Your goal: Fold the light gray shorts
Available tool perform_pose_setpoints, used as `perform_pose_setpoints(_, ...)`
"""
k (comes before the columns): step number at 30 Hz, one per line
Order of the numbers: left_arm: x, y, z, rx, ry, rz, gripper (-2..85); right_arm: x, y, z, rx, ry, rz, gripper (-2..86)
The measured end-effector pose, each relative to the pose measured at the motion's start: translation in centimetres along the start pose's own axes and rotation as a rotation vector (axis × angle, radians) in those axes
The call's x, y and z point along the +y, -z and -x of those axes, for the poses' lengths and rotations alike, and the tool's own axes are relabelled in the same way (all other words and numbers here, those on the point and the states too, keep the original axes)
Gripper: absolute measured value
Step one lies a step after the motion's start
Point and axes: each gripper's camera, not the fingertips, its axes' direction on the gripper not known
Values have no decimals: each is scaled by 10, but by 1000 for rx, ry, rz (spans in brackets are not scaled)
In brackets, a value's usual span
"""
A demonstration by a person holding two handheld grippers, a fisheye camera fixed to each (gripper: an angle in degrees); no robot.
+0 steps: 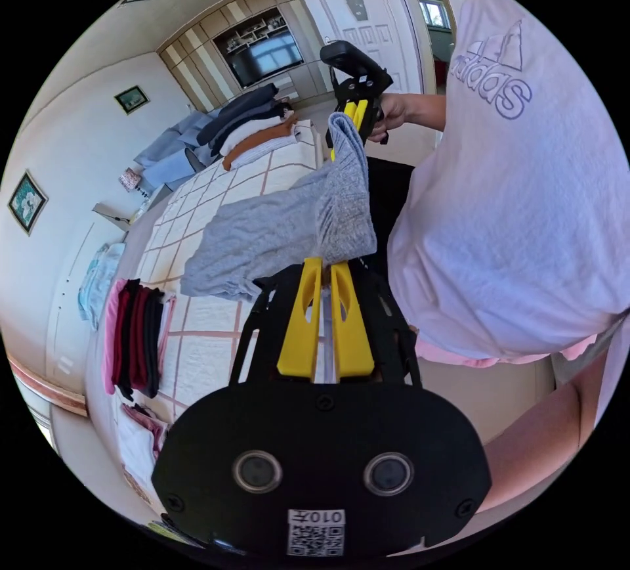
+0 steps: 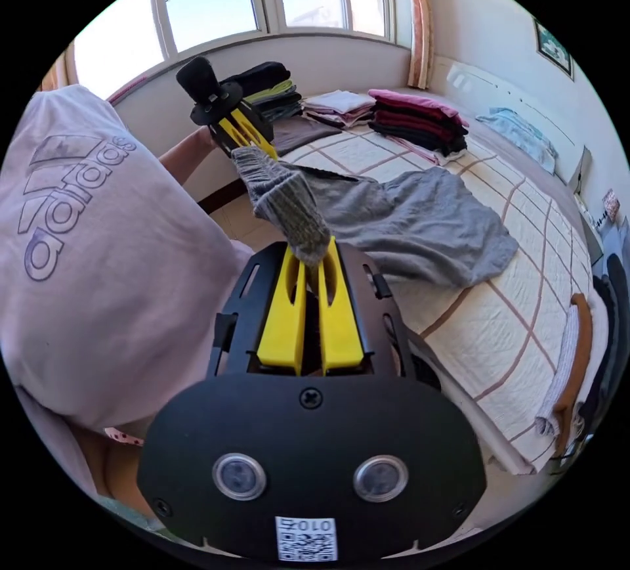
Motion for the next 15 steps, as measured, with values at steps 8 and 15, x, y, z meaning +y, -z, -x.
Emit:
perform_pose_setpoints(8,-21,-21,177,255,202,-32,-1,-61,36,-108,-68,-177,-34,47)
perform_pose_setpoints(15,-29,-137,391,446,465,162,3,-122,-5,-290,-163,-432,82,46)
